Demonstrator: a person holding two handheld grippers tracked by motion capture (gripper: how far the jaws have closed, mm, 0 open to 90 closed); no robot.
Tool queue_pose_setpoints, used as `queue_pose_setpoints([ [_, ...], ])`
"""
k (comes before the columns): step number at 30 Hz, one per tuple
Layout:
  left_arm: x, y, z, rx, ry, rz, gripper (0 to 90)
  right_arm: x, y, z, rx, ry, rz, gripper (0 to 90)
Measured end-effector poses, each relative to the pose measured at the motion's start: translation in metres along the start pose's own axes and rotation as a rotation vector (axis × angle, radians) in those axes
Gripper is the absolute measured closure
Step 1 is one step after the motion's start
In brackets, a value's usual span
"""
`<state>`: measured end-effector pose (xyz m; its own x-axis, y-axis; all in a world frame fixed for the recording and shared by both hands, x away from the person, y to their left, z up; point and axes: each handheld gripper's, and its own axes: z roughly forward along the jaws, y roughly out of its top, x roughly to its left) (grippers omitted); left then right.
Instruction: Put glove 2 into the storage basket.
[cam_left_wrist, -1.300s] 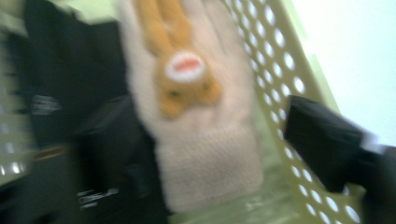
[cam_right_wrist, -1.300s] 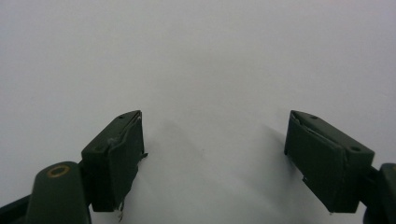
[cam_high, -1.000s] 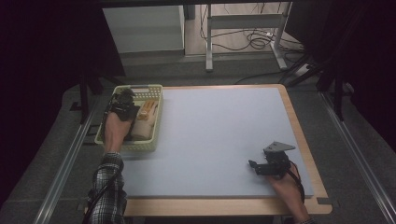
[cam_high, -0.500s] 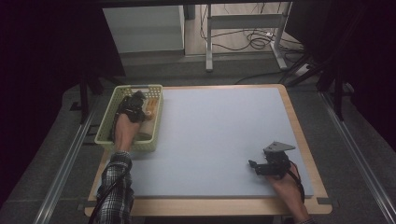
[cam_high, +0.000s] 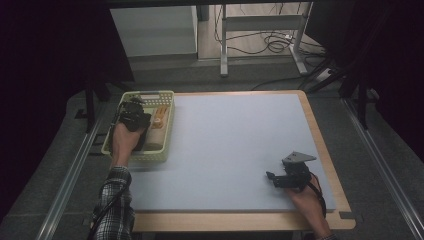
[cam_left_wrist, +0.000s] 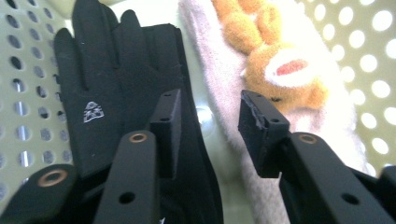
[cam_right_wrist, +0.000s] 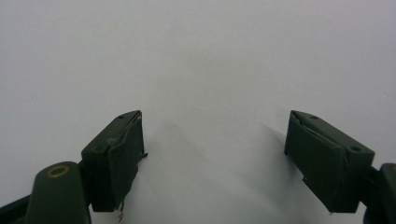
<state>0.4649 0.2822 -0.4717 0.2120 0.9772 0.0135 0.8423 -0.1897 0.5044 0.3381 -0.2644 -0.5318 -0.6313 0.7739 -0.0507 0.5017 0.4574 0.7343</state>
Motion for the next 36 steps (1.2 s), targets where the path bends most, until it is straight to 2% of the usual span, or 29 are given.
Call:
queue_pose_setpoints([
  [8, 0.005, -0.009, -0.016, -0.049, -0.032, -0.009, 48.4, 0.000, 0.000, 0.000, 0.000, 0.000, -0.001, 19.6],
  [12, 0.007, -0.015, -0.023, -0.092, -0.062, -0.017, 41.7, 0.000, 0.000, 0.000, 0.000, 0.000, 0.000, 19.6],
  [19, 0.008, -0.026, -0.032, -0.142, -0.087, -0.013, 27.6, 0.000, 0.000, 0.000, 0.000, -0.001, -0.001, 19.6],
  [24, 0.007, -0.034, -0.038, -0.174, -0.108, 0.006, 19.3, 0.000, 0.000, 0.000, 0.001, -0.001, -0.001, 19.6],
  [31, -0.005, -0.046, -0.046, -0.220, -0.160, 0.041, 10.4, 0.000, 0.000, 0.000, 0.002, -0.001, -0.001, 19.6],
  [36, -0.020, -0.052, -0.054, -0.248, -0.196, 0.080, 5.6, 0.000, 0.000, 0.000, 0.002, -0.001, 0.000, 19.6],
])
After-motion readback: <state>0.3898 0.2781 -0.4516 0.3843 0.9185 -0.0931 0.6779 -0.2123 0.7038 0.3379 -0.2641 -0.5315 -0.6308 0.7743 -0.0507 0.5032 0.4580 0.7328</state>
